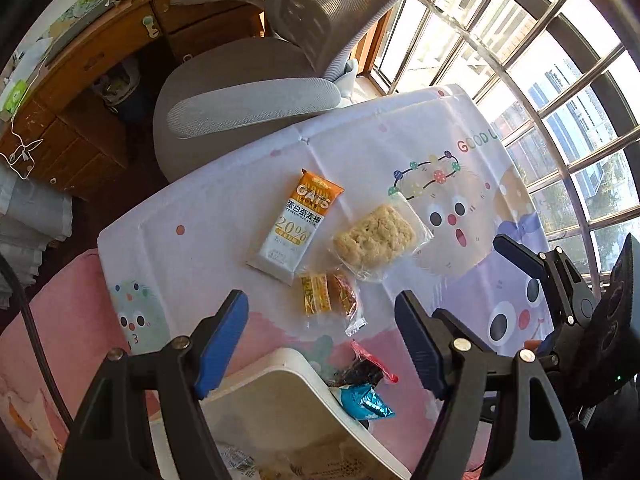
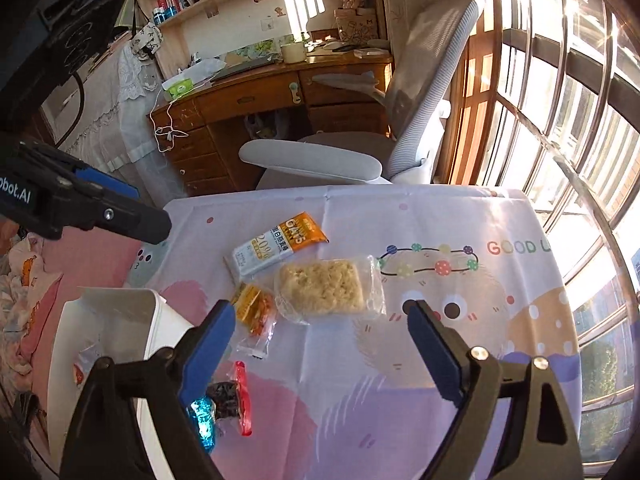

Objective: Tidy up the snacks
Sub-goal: 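Move both tools from the tray toward the oat bar and puff bag, then grasp orange OATS bar with left tool while right tool grasps clear puffed rice bag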

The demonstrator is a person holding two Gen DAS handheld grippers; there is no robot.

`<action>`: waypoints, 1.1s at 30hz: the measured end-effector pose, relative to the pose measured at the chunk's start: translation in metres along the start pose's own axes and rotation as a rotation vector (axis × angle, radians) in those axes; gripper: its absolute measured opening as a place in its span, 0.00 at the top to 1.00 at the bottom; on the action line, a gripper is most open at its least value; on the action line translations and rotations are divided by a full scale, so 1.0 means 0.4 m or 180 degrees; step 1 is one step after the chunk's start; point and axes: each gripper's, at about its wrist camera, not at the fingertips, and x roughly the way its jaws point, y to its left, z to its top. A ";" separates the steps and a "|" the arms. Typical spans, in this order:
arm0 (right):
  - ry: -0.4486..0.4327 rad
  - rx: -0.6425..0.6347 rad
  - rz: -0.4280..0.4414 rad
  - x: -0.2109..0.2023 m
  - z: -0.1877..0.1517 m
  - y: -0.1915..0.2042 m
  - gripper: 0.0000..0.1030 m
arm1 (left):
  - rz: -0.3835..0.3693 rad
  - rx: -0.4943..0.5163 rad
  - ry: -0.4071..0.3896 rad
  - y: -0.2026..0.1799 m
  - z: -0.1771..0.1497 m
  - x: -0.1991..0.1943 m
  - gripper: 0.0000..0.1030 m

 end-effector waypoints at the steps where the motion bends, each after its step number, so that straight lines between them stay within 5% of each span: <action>1: -0.0005 0.0004 0.0015 0.018 0.000 -0.002 0.14 | -0.0002 -0.0020 0.0032 0.005 0.014 0.024 0.28; 16: 0.0103 -0.0326 -0.0119 0.229 -0.042 0.049 0.14 | 0.0024 -0.0232 0.0336 0.037 0.101 0.304 0.28; 33: 0.0221 -0.0507 -0.0375 0.306 -0.052 0.040 0.12 | 0.0113 -0.0396 0.0377 0.075 0.113 0.391 0.41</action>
